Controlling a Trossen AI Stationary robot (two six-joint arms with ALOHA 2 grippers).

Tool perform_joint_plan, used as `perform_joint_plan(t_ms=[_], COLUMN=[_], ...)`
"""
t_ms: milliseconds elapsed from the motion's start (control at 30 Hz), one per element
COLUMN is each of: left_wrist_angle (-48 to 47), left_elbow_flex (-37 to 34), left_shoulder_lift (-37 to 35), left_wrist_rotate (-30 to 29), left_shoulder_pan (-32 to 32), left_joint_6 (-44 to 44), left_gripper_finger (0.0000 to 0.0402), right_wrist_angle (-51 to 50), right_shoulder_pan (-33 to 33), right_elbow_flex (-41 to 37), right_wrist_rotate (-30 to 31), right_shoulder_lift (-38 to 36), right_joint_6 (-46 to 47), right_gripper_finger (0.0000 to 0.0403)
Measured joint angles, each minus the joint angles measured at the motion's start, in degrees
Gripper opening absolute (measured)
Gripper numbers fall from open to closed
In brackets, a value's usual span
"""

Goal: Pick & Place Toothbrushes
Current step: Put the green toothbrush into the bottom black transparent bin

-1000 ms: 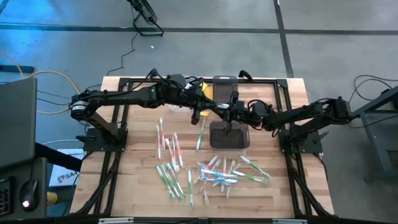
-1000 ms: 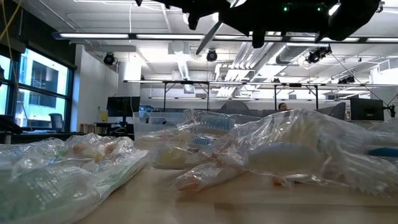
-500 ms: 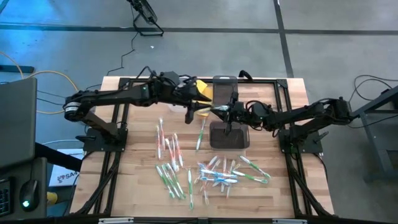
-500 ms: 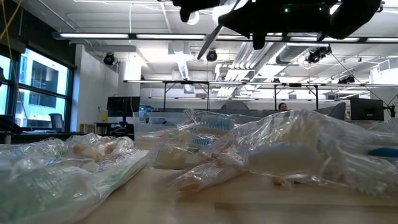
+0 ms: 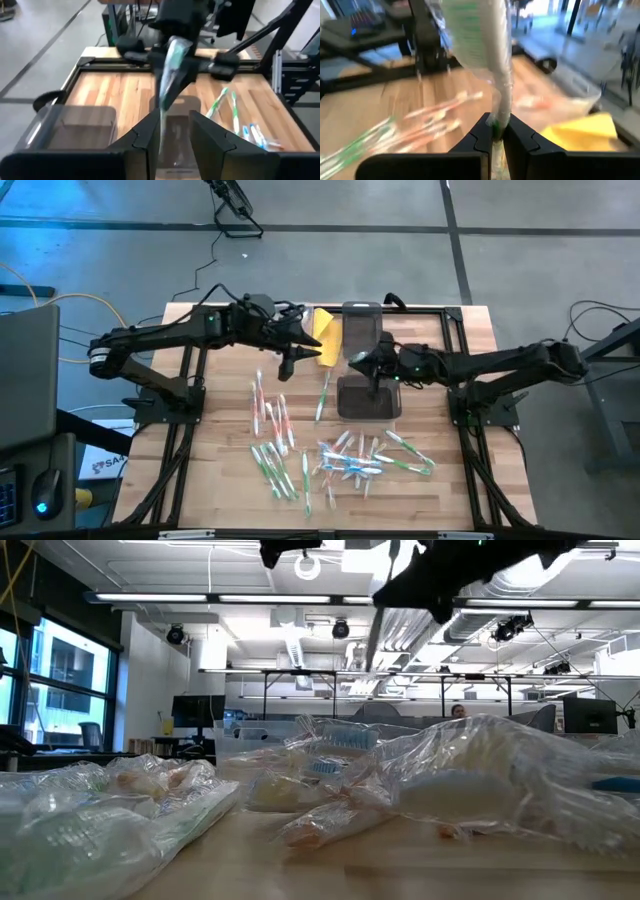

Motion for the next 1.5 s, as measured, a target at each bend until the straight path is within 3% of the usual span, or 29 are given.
perform_joint_plan(t_ms=[167, 333, 467, 700, 900, 1100, 1400, 1500], left_wrist_angle=[-2.3, -3.4, -3.4, -3.4, -3.7, -4.6, -4.5, -4.5], left_elbow_flex=[0.0, 0.0, 0.0, 0.0, 0.0, 0.0, 0.0, 0.0], left_shoulder_lift=[0.0, 0.0, 0.0, 0.0, 0.0, 0.0, 0.0, 0.0], left_wrist_rotate=[-1.6, -1.6, -1.6, -1.8, -1.8, -1.8, -1.8, -1.7], left_shoulder_pan=[0.0, 0.0, 0.0, 0.0, 0.0, 0.0, 0.0, 0.0], left_joint_6=[0.0, -0.3, -0.6, -0.6, -0.6, -0.7, -0.7, -0.7], left_gripper_finger=[0.0099, 0.0099, 0.0099, 0.0099, 0.0099, 0.0099, 0.0099, 0.0099], right_wrist_angle=[-20.2, -30.7, -35.7, -41.8, -45.7, -47.1, -45.2, -45.4], right_shoulder_pan=[1.1, 1.4, 1.3, 0.5, -0.6, -1.9, -2.2, -2.2], right_elbow_flex=[8.4, 10.2, 10.2, 10.2, 10.3, 10.1, 10.2, 10.5], right_wrist_rotate=[0.0, -1.2, -2.3, -10.3, -15.1, -16.3, -13.7, -13.5], right_shoulder_lift=[1.9, 4.7, 6.8, 8.7, 10.8, 14.7, 15.6, 14.8], right_joint_6=[4.7, 8.0, 11.5, 16.2, 17.3, 14.9, 10.0, 9.8], right_gripper_finger=[0.0018, 0.0018, 0.0018, 0.0018, 0.0018, 0.0019, 0.0151, 0.0177])
